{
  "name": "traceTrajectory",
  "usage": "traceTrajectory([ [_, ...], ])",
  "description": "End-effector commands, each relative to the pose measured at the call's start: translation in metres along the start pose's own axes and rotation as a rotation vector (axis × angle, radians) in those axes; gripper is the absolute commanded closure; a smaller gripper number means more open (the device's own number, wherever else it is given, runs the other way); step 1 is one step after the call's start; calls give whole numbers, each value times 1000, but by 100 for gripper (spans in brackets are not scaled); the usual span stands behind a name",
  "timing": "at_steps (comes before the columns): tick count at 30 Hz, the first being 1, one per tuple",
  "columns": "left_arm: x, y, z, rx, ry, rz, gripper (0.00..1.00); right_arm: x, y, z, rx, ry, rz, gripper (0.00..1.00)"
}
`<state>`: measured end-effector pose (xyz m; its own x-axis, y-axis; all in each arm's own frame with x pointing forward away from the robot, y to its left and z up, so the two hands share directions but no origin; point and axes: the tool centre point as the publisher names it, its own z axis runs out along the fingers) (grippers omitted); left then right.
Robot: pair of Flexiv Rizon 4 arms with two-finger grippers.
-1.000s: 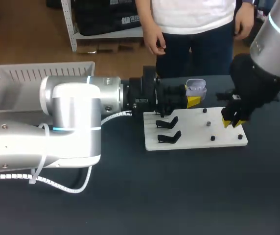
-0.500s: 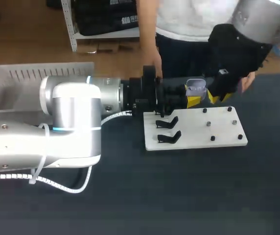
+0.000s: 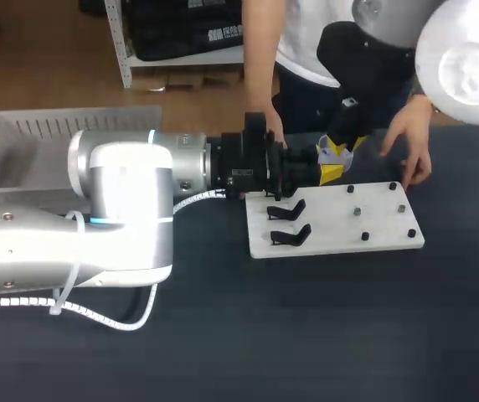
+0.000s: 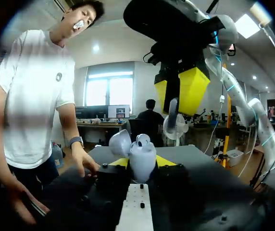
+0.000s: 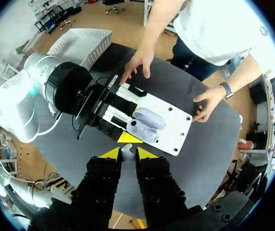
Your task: Pick up each earbud case from the left stands, insert the matching earbuds, close the lid, and place the case in the box.
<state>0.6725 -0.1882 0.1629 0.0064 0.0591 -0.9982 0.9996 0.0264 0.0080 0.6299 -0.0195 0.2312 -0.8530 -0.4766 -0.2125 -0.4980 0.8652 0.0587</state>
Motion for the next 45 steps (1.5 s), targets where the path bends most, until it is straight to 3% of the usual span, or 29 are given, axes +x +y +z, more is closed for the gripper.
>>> traceTrajectory([
  [1, 1, -1, 0, -6, -6, 4, 100, -9, 0, -1, 1, 16, -9, 100],
  [25, 1, -1, 0, -6, -6, 4, 100, -24, -8, 14, 47, 6, -46, 100],
  [45, 1, -1, 0, -6, -6, 4, 100, -26, -9, 19, 20, -30, -34, 100],
])
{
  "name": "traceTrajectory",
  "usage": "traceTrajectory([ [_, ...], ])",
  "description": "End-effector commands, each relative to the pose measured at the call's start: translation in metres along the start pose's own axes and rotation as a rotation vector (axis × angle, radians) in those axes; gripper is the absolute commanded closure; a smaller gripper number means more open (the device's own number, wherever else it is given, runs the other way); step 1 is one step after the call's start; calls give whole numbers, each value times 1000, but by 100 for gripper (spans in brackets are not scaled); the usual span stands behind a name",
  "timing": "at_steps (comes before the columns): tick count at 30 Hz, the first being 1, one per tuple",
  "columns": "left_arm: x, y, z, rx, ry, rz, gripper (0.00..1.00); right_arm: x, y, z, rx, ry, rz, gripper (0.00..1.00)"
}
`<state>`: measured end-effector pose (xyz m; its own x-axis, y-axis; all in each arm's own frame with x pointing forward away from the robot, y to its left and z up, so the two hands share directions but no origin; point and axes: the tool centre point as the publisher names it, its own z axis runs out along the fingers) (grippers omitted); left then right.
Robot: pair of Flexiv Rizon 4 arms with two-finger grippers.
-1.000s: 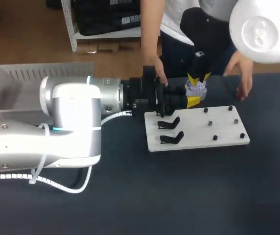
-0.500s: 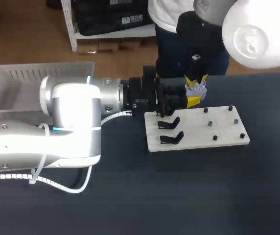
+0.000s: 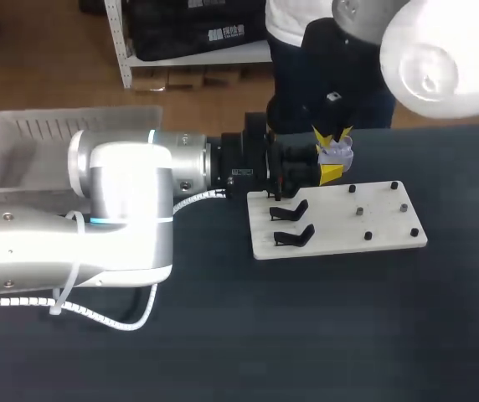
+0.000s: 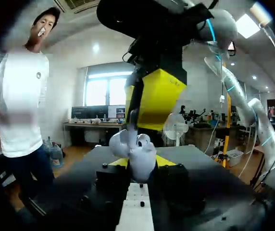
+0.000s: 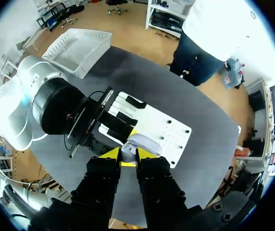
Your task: Pick up each earbud case from the left stands, insert the matching earbuds, close the lid, and place the case in the box.
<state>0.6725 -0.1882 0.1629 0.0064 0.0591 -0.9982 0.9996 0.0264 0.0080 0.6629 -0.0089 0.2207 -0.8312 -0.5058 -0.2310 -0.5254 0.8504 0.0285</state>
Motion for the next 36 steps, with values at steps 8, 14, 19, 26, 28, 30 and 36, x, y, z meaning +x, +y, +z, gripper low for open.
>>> traceTrajectory([
  [8, 1, -1, 0, -6, -6, 4, 100, 6, 0, 1, -11, -22, 8, 100],
  [14, 1, -1, 0, -6, -6, 4, 100, 8, -1, 2, -17, -34, 16, 100],
  [19, 1, -1, 0, -6, -6, 4, 100, 7, -2, 4, -20, -31, 21, 100],
  [26, 1, -1, 0, -6, -6, 4, 100, 7, -2, 5, -21, -25, 19, 100],
  [28, 1, -1, 0, -6, -6, 4, 100, 7, -2, 5, -20, -23, 18, 100],
  [30, 1, -1, 0, -6, -6, 4, 100, 7, -2, 5, -20, -23, 18, 100],
  [36, 1, -1, 0, -6, -6, 4, 100, 8, 0, 3, -20, -27, 16, 100],
])
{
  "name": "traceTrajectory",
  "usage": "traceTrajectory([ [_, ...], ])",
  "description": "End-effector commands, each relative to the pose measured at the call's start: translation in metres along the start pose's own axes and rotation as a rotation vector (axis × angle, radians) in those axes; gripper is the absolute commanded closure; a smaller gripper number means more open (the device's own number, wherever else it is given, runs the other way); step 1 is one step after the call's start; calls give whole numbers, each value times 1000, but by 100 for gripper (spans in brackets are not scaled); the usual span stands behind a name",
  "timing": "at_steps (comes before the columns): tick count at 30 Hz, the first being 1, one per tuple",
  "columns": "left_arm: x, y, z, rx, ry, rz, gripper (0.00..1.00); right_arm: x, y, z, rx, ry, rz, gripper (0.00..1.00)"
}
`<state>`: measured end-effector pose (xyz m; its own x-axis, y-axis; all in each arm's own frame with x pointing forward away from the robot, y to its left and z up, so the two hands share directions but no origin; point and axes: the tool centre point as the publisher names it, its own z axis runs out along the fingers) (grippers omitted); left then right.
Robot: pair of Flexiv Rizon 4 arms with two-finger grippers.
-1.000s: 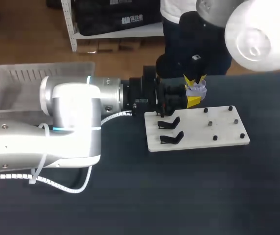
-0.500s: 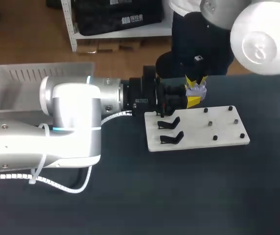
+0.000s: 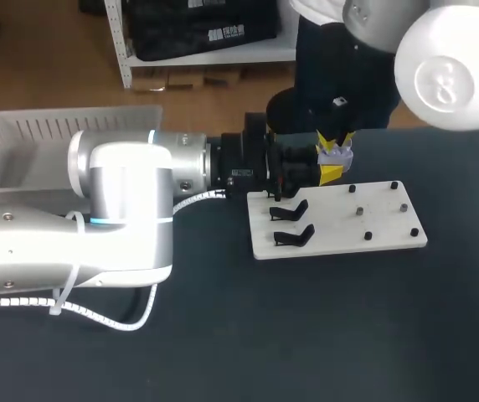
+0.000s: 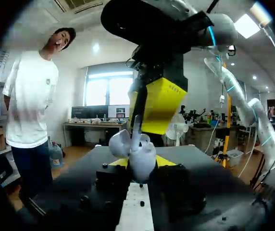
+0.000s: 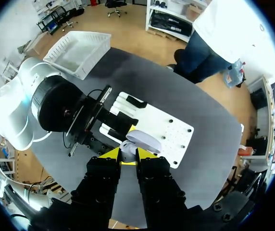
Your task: Pick up each earbud case from the left stands, insert the matching earbuds, close the lid, and place the case in the box.
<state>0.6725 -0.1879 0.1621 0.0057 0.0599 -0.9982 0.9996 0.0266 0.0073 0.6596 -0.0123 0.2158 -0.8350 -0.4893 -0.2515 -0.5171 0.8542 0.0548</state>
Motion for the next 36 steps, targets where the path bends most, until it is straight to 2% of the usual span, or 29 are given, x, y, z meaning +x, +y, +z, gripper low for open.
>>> traceTrajectory([
  [1, 1, -1, 0, -6, -7, 5, 100, 3, 2, -1, 3, -5, 1, 100],
  [22, 1, -1, 0, -6, -7, 5, 100, 5, 2, 6, 4, 2, 4, 100],
  [36, 1, -1, 0, -6, -7, 5, 100, 7, 3, 10, 46, 26, -60, 100],
])
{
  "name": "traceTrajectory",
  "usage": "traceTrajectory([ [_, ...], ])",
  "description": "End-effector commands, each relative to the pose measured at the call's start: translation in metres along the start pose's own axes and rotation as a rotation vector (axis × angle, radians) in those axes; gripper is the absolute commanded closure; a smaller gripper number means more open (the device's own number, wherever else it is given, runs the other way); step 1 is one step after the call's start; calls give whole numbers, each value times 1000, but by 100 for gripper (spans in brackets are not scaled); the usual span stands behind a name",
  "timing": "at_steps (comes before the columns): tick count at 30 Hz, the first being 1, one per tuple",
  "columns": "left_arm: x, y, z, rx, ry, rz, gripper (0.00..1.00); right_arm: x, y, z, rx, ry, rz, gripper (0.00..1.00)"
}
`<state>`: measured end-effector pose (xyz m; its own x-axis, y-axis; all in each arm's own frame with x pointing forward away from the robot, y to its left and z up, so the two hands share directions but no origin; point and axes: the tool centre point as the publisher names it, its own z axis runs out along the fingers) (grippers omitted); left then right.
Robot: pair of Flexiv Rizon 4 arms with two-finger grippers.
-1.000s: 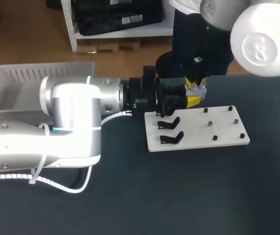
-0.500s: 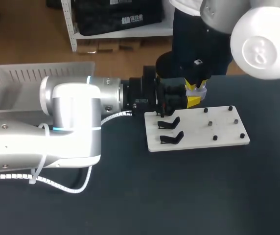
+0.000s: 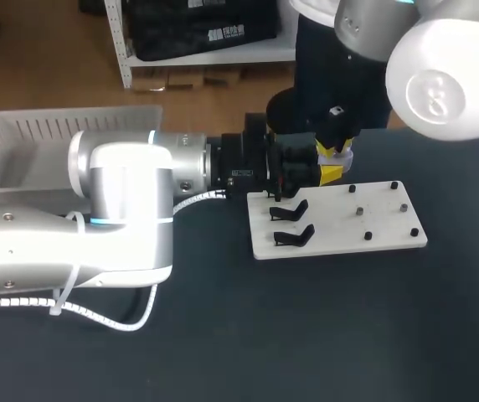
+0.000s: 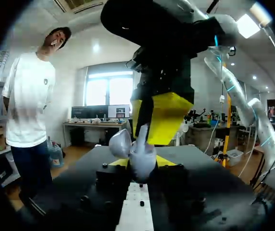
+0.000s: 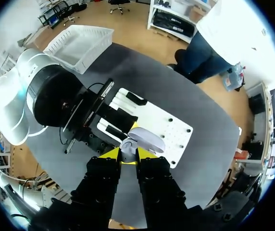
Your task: Pick up each earbud case from the left stands, insert the matching earbuds, close the lid, and place the case in the box.
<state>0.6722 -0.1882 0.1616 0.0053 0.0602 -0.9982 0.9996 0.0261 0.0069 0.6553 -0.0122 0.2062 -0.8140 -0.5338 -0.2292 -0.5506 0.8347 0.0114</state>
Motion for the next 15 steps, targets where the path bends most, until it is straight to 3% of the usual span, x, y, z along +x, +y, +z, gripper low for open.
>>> traceTrajectory([
  [1, 0, -1, 0, -6, -7, 5, 100, 2, 2, 2, 15, 2, -12, 100],
  [4, 0, -1, 0, -6, -7, 5, 100, 2, 2, 2, 18, 5, -23, 100],
  [6, 0, -1, 0, -6, -7, 5, 100, 3, 2, 2, 24, 6, -31, 87],
  [10, 0, -1, 0, -6, -7, 5, 100, 3, 2, 1, 27, 2, -32, 81],
  [13, 0, -1, 0, -6, -7, 5, 100, 3, 2, -1, 29, -2, -30, 64],
  [15, 0, -1, 0, -6, -7, 5, 100, 4, 1, -1, 30, -3, -28, 60],
])
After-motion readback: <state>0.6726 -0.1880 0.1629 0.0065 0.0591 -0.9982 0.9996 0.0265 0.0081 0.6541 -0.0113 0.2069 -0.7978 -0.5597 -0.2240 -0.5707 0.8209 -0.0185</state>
